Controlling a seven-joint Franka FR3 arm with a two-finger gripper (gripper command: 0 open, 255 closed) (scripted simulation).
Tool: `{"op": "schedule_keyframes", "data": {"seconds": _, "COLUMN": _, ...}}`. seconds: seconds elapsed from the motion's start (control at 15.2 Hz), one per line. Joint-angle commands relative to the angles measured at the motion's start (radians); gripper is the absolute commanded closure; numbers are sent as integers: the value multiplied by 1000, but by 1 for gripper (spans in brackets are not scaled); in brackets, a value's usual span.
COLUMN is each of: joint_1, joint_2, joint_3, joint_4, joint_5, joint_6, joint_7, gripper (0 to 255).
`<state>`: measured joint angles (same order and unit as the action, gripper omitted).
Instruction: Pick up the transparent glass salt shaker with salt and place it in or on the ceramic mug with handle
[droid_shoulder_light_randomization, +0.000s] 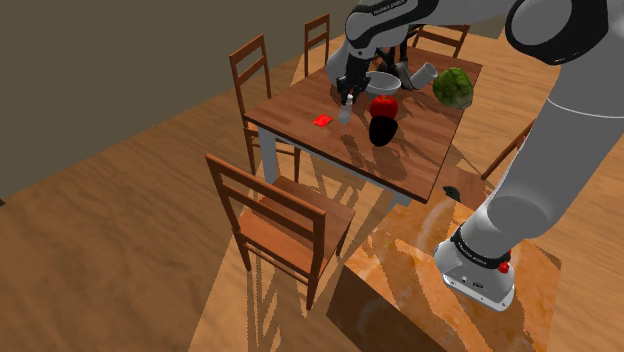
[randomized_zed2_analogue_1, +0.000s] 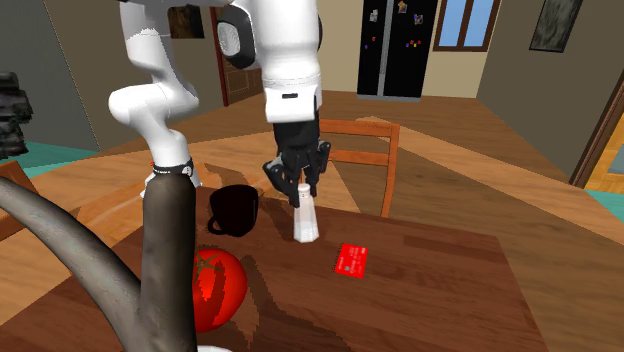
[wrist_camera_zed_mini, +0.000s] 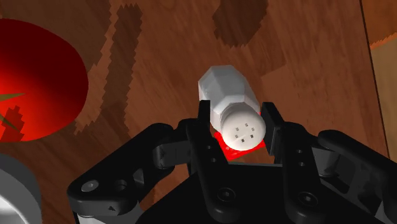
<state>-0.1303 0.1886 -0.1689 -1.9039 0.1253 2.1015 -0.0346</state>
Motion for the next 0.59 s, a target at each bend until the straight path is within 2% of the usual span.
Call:
{"op": "schedule_keyframes", "data": {"seconds": 0.0, "joint_1": -2, "joint_2": -10, "joint_3": -2, "joint_4": 18, "joint_5": -3, "joint_6": -28, "joint_7": 1, "gripper": 255}}
{"op": "schedule_keyframes", "data": {"seconds": 0.53, "joint_1": -1, "joint_2": -40, "joint_3": -4, "joint_4": 88, "joint_5": -14, "joint_6": -127, "joint_7": 13, "gripper": 255}}
